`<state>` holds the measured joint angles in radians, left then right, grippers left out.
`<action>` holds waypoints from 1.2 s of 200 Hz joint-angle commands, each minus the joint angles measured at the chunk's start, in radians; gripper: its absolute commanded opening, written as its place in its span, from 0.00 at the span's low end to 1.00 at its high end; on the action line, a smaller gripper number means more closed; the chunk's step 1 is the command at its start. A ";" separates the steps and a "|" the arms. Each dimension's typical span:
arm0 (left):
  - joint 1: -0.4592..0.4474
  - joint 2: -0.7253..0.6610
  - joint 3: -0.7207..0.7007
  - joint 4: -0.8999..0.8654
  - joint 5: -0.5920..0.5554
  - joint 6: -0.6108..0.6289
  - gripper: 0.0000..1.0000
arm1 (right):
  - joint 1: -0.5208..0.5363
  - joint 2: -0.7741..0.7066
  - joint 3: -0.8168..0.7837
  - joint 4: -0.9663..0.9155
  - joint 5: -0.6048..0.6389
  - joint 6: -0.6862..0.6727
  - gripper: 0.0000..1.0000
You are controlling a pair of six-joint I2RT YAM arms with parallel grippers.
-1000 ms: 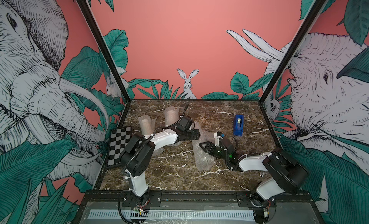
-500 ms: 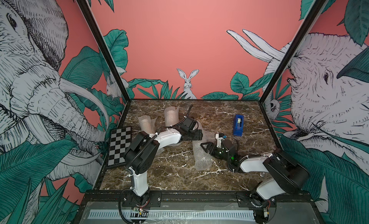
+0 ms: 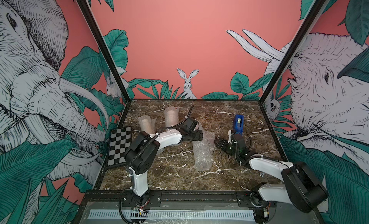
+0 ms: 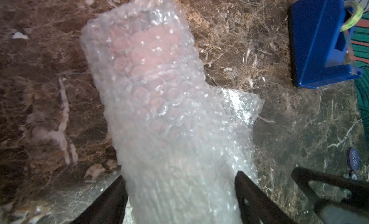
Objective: Wrap vases in bubble wrap
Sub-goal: Wrap the vase in bubble wrap.
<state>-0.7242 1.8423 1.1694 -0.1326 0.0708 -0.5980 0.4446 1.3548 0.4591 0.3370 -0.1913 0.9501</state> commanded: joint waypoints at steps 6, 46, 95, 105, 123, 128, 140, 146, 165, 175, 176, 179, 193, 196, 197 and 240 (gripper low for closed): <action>-0.001 0.009 -0.017 -0.111 -0.036 0.017 0.83 | -0.026 0.111 0.075 0.037 -0.031 -0.060 0.59; -0.003 0.009 -0.016 -0.108 -0.031 0.012 0.83 | -0.034 0.302 0.164 0.103 -0.087 -0.051 0.49; -0.003 0.006 -0.016 -0.110 -0.031 0.013 0.83 | -0.035 0.376 0.196 0.148 -0.100 -0.054 0.34; -0.003 0.007 -0.016 -0.109 -0.032 0.012 0.83 | -0.035 0.368 0.196 0.158 -0.106 -0.059 0.28; -0.003 0.006 -0.017 -0.108 -0.032 0.014 0.83 | -0.034 0.333 0.192 0.178 -0.116 -0.078 0.16; -0.003 0.006 -0.017 -0.110 -0.032 0.014 0.83 | -0.034 0.320 0.189 0.188 -0.119 -0.083 0.14; -0.003 0.007 -0.017 -0.110 -0.032 0.013 0.83 | -0.028 0.286 0.187 0.200 -0.128 -0.100 0.06; -0.003 0.006 -0.016 -0.109 -0.032 0.012 0.83 | -0.026 0.271 0.188 0.202 -0.132 -0.112 0.04; -0.002 0.005 -0.016 -0.106 -0.029 0.012 0.83 | -0.007 0.215 0.196 0.207 -0.145 -0.137 0.00; -0.002 0.005 -0.015 -0.106 -0.027 0.012 0.83 | 0.006 0.193 0.202 0.201 -0.145 -0.154 0.00; -0.002 0.005 -0.015 -0.107 -0.028 0.011 0.83 | 0.008 0.190 0.203 0.199 -0.144 -0.155 0.00; -0.002 0.005 -0.016 -0.107 -0.028 0.011 0.83 | 0.014 0.184 0.207 0.194 -0.143 -0.160 0.00; -0.002 0.002 -0.017 -0.104 -0.025 0.008 0.83 | 0.038 0.167 0.225 0.166 -0.143 -0.187 0.00; -0.003 0.002 -0.018 -0.103 -0.024 0.009 0.83 | 0.045 0.166 0.229 0.161 -0.143 -0.193 0.00; -0.003 0.002 -0.019 -0.103 -0.023 0.008 0.83 | 0.048 0.166 0.230 0.159 -0.142 -0.195 0.00; -0.001 -0.025 -0.027 -0.074 0.001 0.003 0.83 | 0.094 0.212 0.251 0.171 -0.170 -0.197 0.00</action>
<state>-0.7242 1.8416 1.1690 -0.1322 0.0742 -0.5987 0.5247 1.5406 0.7002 0.4778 -0.3405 0.7727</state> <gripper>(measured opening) 0.830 0.045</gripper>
